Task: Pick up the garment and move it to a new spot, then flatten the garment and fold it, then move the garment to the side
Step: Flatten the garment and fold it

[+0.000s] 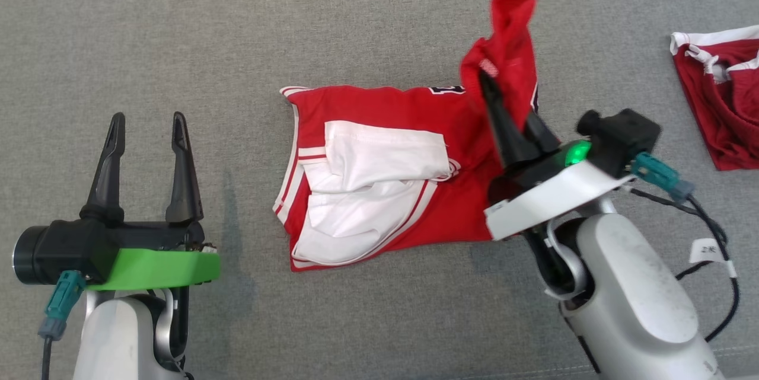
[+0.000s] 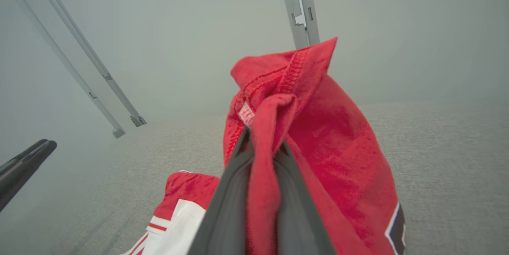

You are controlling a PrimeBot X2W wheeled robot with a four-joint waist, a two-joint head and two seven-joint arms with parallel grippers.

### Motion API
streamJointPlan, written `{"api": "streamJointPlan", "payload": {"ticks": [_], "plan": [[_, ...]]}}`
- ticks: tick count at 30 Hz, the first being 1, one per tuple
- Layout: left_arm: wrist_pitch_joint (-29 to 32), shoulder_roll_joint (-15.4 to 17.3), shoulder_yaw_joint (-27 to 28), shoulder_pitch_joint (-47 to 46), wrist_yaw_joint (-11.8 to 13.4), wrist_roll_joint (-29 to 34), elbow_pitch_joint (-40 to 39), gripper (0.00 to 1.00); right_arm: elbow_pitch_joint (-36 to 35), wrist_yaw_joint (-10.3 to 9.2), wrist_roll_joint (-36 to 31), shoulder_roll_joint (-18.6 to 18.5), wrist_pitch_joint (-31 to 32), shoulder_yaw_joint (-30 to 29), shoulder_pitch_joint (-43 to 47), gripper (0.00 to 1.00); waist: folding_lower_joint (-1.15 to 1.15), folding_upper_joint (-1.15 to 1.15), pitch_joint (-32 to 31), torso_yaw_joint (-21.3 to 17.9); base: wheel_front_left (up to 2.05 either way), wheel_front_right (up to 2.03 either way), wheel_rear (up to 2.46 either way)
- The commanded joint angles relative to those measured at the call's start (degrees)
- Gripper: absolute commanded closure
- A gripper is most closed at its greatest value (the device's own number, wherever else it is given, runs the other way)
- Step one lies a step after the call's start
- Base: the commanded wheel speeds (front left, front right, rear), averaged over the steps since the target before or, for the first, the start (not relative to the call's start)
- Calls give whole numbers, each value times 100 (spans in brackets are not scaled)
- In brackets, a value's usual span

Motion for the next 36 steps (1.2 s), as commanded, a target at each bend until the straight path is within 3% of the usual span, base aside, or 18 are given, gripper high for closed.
{"api": "streamJointPlan", "payload": {"ticks": [1,5,12,19,20,21,22,28,36], "plan": [[-18,-11,1,-70,-28,22,9,0,7,-5,-15,-9,24,60,-58,100,0,0,17,61,0,0,0],[-18,-42,-87,-120,-41,-17,57,0,212,-3,156,241,82,824,-203,100,0,0,46,254,0,0,0],[-18,-81,-192,-185,-58,-40,121,0,856,-3,585,333,-195,1954,-351,100,0,0,119,473,0,0,0],[-18,-109,-281,-242,-65,-46,191,0,1416,-3,1038,331,-529,2471,-622,100,0,0,161,548,0,0,0],[-18,-112,-291,-248,-64,-42,201,0,1459,-3,1070,332,-562,2513,-667,69,0,0,164,546,0,0,0],[-18,-113,-299,-255,-66,-35,209,0,1483,-3,1115,332,-594,2551,-712,23,0,0,163,544,0,0,0],[-18,-116,-302,-267,-64,-14,212,0,1428,-3,1105,333,-650,2619,-808,0,0,0,163,524,0,0,0],[-18,-120,-243,-223,-54,29,209,0,834,-3,818,329,-694,2461,-865,0,0,0,107,379,0,0,0],[-19,-106,-62,-118,-6,91,170,0,-142,-3,-181,214,-696,782,-264,0,0,0,35,145,0,0,0]]}}
